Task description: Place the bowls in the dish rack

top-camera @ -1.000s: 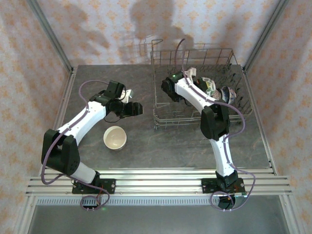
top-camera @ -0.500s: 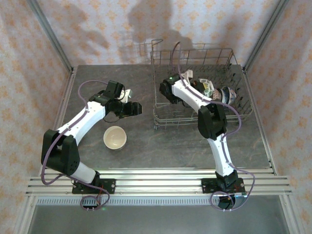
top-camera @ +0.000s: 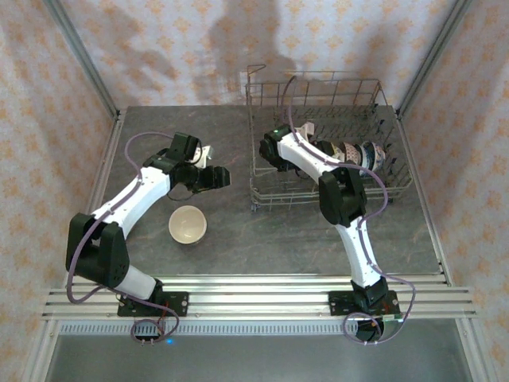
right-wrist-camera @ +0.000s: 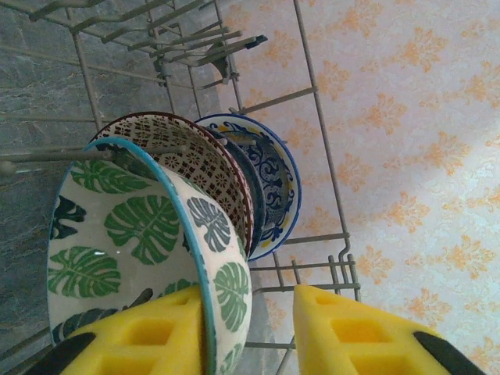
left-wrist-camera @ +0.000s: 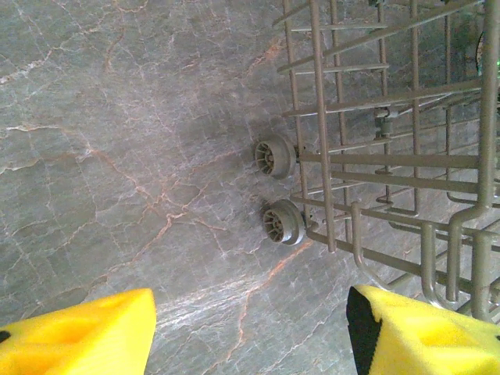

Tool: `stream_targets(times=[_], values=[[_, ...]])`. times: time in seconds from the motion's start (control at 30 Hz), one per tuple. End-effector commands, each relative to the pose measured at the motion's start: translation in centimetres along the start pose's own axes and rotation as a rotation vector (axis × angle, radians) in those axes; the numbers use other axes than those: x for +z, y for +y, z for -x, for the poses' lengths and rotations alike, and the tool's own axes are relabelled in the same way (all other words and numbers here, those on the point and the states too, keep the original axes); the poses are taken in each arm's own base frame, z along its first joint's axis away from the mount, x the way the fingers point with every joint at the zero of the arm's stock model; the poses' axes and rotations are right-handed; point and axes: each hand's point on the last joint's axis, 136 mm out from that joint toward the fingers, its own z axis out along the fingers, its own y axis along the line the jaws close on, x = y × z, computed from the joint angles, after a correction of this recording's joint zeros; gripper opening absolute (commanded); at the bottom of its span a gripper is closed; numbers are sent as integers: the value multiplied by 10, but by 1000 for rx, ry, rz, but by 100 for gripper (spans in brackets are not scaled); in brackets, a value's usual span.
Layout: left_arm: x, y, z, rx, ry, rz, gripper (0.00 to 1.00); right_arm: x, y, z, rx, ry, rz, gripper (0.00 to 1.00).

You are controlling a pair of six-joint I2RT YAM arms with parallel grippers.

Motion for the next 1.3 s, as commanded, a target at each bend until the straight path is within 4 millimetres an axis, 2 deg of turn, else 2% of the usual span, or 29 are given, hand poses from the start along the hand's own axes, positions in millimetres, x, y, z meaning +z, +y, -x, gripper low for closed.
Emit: stream_targets(times=[0.0,0.07,0.17,0.23,0.3,0.4,0.5,0.73,0.9,1.1,1.27], values=[[-12,-2,11,-11,-69,-13,67,6,-7,-14,-109,56,-38,39],[-13,-1,11,-15,-70,-12,67,9,-6,-14,-103,66,-36,42],[-14,2,11,-30,-80,-12,67,10,-4,-13,-106,74,-33,57],[-16,3,12,-41,-93,-17,67,12,-4,-13,-101,81,-27,62],[-16,5,12,-52,-96,-20,67,16,-2,-13,-101,92,-12,63],[-16,6,10,-54,-89,-22,67,21,-2,-10,-96,100,0,57],[-16,6,8,-54,-88,-22,67,19,-7,-7,-102,94,0,56],[-19,6,10,-56,-100,-24,67,11,-16,1,-80,96,75,71],[-26,10,14,-69,-117,-16,68,-2,-27,10,-22,95,182,82],[-39,23,20,-113,-162,24,69,-18,-34,15,45,71,328,89],[-60,42,21,-191,-233,115,73,-26,-39,22,58,23,404,93]])
